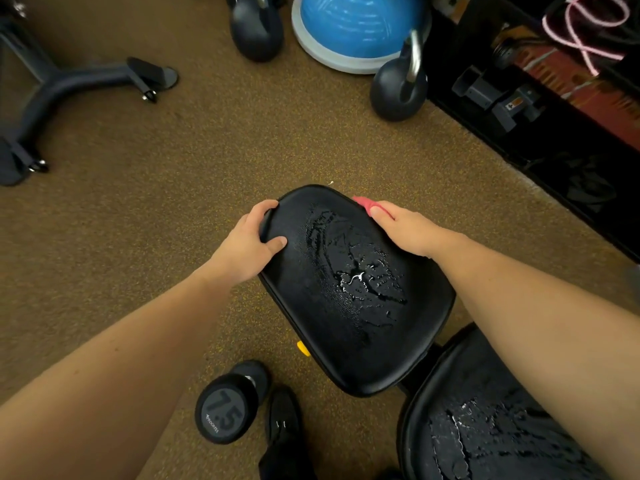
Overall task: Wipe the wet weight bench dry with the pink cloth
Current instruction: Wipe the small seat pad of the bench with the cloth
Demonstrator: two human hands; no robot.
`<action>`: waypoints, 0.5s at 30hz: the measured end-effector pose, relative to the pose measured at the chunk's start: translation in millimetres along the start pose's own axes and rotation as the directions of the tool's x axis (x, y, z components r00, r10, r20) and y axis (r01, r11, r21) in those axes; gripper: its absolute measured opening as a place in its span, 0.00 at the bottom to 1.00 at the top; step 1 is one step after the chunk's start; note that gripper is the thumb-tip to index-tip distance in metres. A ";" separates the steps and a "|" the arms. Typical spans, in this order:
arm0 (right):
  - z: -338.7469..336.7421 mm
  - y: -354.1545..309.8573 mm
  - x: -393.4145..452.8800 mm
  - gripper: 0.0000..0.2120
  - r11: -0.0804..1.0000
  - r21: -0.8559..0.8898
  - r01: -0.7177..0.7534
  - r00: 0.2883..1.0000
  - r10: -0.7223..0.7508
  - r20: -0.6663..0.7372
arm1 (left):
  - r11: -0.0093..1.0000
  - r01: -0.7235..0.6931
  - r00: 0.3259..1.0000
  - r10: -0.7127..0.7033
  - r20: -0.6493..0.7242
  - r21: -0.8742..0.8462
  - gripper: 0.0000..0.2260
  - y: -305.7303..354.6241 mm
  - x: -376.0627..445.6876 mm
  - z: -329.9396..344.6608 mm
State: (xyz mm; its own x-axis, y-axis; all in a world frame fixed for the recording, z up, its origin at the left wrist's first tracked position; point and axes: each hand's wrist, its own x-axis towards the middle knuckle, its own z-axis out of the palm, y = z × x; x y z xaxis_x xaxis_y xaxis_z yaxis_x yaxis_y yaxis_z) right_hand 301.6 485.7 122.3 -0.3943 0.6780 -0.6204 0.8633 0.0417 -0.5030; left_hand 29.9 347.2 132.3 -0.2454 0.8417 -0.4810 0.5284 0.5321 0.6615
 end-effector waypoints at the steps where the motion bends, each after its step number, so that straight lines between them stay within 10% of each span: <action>1: -1.6 0.6 3.7 0.25 0.998 0.018 -0.054 0.998 0.054 0.022 | 1.000 -0.007 1.000 0.007 0.013 -0.019 0.26 -1.3 2.0 -1.5; 4: -6.9 6.0 5.6 0.24 0.989 0.078 -0.127 0.992 0.125 0.026 | 0.998 -0.011 0.999 0.013 0.030 -0.062 0.27 -3.8 6.2 -4.0; 8: -0.4 10.1 1.6 0.19 0.987 0.147 0.071 0.954 -0.024 -0.298 | 0.993 0.007 0.999 -0.003 0.041 -0.114 0.31 -2.9 8.9 -5.4; 15: 15.6 -27.4 17.3 0.23 0.904 -0.238 0.355 0.925 -0.377 -0.054 | 0.990 0.050 0.996 -0.039 0.083 -0.133 0.33 -9.4 13.4 -8.4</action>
State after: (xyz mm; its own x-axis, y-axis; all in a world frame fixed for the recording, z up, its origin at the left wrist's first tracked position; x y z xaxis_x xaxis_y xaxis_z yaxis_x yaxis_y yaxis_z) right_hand 266.2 484.9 116.0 -0.6728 0.6511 -0.3512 0.7157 0.4526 -0.5319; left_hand 14.8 354.3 124.4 -0.1978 0.8097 -0.5525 0.4030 0.5810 0.7071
